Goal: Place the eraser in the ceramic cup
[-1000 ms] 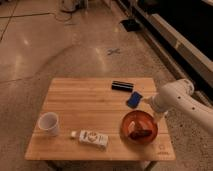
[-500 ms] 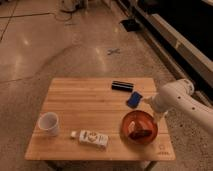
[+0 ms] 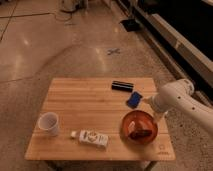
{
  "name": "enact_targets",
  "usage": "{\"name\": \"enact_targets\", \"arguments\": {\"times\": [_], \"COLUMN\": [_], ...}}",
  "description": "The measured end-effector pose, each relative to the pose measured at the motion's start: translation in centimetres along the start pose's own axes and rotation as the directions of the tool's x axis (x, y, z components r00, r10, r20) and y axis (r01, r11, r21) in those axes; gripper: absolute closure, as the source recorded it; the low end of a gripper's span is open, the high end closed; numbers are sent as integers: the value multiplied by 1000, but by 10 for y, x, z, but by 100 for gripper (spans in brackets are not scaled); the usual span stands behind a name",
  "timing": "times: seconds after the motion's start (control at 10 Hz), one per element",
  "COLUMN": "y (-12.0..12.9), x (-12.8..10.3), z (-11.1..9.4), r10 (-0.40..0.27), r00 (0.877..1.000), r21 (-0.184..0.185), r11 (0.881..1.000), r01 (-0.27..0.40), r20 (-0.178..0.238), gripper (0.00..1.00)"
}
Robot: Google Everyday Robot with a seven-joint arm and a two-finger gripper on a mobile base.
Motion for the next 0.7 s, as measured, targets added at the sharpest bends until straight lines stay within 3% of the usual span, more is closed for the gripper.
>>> {"name": "enact_targets", "arguments": {"times": [0.3,0.4,0.6,0.7], "y": [-43,-59,-88,-101], "x": [8,19,37,53], "z": [25,36,54,62], "r10": [-45,-86,-188,-252], "r00": [999,996,981,966], "r21": [34,53,82,93], "r11": [998,995,978,962], "r01": [46,88,192,257], "r20": [-23,-35,-51,-66], "gripper": [20,20,20,20]}}
